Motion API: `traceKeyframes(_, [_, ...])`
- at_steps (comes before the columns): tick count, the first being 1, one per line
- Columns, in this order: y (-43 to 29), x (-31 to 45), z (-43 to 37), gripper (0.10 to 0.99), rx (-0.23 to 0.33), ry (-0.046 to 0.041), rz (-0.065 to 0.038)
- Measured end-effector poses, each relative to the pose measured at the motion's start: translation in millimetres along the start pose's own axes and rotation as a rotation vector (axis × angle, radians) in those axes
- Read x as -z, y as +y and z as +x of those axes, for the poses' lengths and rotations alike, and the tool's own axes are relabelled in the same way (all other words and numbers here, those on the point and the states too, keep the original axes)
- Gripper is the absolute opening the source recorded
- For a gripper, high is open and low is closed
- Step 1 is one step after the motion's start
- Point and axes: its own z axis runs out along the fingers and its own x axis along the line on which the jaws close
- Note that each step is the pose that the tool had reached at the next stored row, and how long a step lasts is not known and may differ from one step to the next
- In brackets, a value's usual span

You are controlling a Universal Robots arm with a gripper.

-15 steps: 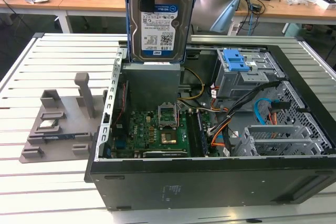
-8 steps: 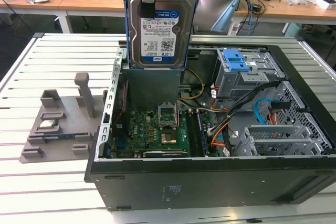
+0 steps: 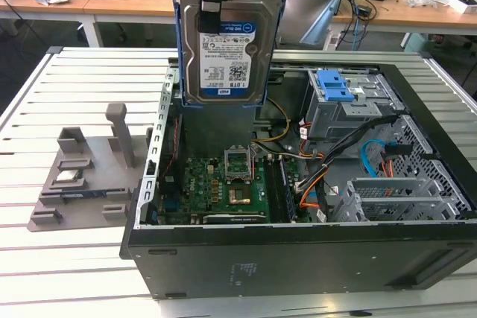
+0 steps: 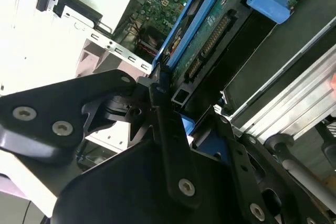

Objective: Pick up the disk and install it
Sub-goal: 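Pick up the disk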

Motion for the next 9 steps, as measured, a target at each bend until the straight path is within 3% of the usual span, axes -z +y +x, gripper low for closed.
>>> traceKeyframes(9, [0.4,-0.5,19.5,0.365,0.0,0.0002,0.0])
